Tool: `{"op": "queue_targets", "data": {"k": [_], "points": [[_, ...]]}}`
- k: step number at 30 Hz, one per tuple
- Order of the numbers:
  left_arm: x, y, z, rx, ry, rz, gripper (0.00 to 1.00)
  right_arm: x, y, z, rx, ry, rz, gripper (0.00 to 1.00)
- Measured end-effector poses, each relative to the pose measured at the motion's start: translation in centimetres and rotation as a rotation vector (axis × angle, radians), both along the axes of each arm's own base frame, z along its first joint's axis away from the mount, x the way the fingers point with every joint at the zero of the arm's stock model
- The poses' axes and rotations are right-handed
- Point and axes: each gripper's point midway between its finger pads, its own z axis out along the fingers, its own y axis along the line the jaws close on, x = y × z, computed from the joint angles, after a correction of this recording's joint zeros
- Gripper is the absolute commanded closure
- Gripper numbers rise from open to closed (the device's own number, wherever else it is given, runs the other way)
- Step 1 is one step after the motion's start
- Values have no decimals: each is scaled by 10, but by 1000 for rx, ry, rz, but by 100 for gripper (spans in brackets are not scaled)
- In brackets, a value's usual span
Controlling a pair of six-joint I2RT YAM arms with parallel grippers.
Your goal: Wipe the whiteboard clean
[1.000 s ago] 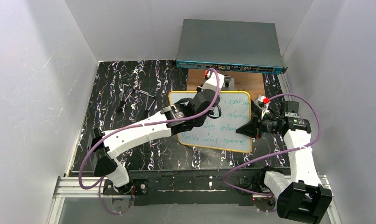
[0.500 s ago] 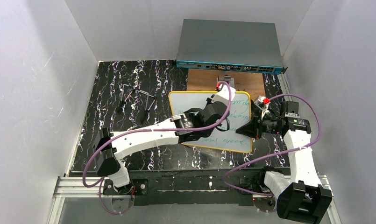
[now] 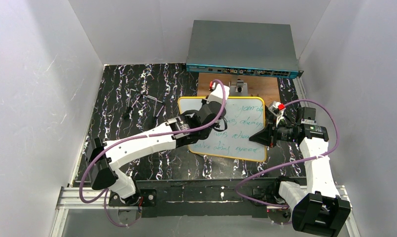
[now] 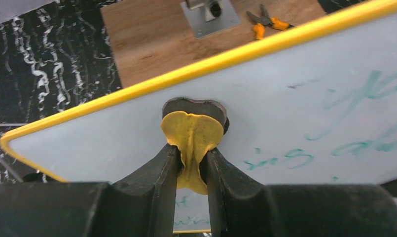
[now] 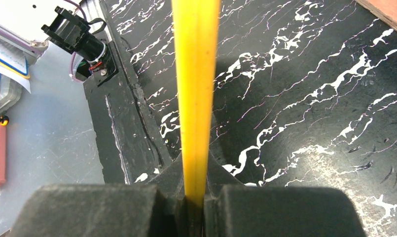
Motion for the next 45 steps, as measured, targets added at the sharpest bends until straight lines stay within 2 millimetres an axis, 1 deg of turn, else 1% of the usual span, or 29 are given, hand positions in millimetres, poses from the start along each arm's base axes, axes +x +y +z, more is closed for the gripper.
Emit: {"op": "queue_targets", "data": {"k": [2,8,10,13,16,20,27,29,33,41,45], "points": [[-6,-9,0,1,2,-29,100,0,0,0,-1,-5,1,99],[-34,-64,3,-32,18,-178,100,0,0,0,-2,-10,3,99],[-37,-76,5,-40,23,-204,100,0,0,0,-2,-6,1,99],[-35,-84,11,-46,22,-211,100,1,-1,0,-2,-3,-7,99],[-32,-87,15,-43,19,-204,100,2,-2,0,-2,-4,-10,99],[-28,-84,14,-67,42,-196,100,3,-2,0,-3,2,-15,99],[-18,-56,13,-132,63,-181,100,3,-2,0,-2,-7,-13,99],[-17,-53,12,-142,67,-188,100,2,-1,-1,-1,-13,-11,99],[-22,-58,12,-166,79,-228,100,0,-1,-2,-1,-21,-10,99],[-31,-73,9,-205,110,-298,100,-2,-4,-4,4,-16,-22,99],[-27,-74,9,-173,107,-284,100,-3,-5,-5,7,-5,-28,99]]}}
